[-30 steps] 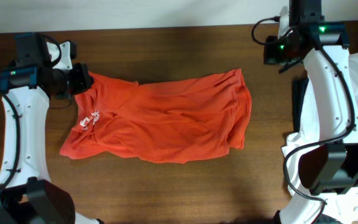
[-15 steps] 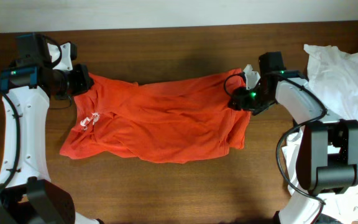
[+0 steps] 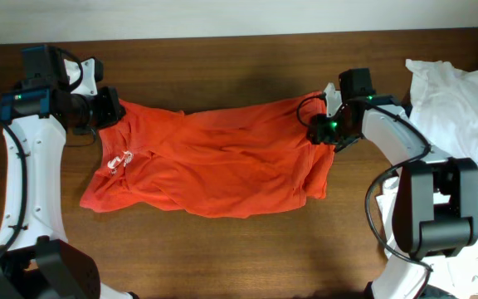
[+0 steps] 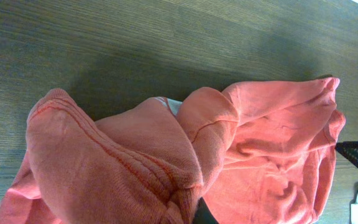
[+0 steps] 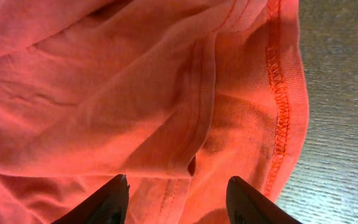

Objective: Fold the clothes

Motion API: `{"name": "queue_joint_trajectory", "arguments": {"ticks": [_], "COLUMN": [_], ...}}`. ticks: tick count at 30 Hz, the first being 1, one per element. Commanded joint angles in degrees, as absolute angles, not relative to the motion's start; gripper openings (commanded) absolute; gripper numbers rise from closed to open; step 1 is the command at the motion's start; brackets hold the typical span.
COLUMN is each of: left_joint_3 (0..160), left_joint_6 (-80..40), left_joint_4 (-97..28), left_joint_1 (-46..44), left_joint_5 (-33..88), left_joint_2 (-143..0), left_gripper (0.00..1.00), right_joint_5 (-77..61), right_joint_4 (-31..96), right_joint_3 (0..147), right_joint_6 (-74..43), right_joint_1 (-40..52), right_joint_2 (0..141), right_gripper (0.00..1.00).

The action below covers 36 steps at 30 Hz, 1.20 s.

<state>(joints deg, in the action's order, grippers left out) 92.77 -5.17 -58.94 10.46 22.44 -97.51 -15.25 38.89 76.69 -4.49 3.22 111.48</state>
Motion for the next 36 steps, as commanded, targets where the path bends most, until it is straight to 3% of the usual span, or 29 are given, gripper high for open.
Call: {"name": "queue_joint_trajectory", "arguments": {"ticks": [1, 5, 8, 13, 14, 17, 21, 26, 32, 36], "left_joint_3": [92.8, 92.8, 92.8, 92.8, 92.8, 92.8, 92.9, 100.1, 111.4, 113.8], "left_joint_6": [-4.3, -4.3, -4.3, -4.3, -4.3, -4.3, -4.3, -4.3, -9.8, -9.8], "left_joint_4": [-59.0, -59.0, -59.0, -59.0, -59.0, -59.0, -58.7, -59.5, -60.7, -62.6], "left_joint_1": [10.5, 10.5, 10.5, 10.5, 10.5, 10.5, 10.6, 13.7, 22.5, 27.7], "left_joint_5": [22.6, 22.7, 22.7, 22.7, 22.7, 22.7, 22.7, 24.6, 41.7, 46.9], "left_joint_2": [-97.7, -97.7, -97.7, -97.7, -97.7, -97.7, -97.7, -97.0, -95.9, -95.8], "left_gripper": [0.00, 0.00, 0.00, 0.00, 0.00, 0.00, 0.00, 0.00, 0.00, 0.00], "right_joint_5": [-17.7, -18.4, -18.4, -18.4, -18.4, -18.4, -18.3, -13.6, -8.1, -6.1], "right_joint_4": [38.2, 36.4, 36.4, 36.6, 36.6, 36.6, 40.6, 63.6, 82.8, 86.8], "right_joint_3": [76.3, 76.3, 76.3, 75.4, 75.2, 75.2, 77.6, 103.6, 132.3, 139.7], "right_joint_6": [-5.0, -5.0, -5.0, -5.0, -5.0, -5.0, -5.0, -4.7, -3.2, -3.2], "right_joint_1": [3.5, 3.5, 3.5, 3.5, 3.5, 3.8, 3.2, -1.9, -3.8, -3.9], "right_joint_2": [114.5, 114.7, 114.8, 114.8, 114.8, 114.8, 113.4, 104.0, 100.6, 100.6], "right_gripper": [0.54, 0.54, 0.39, 0.36, 0.31, 0.04, 0.04, 0.04, 0.04, 0.04]}}
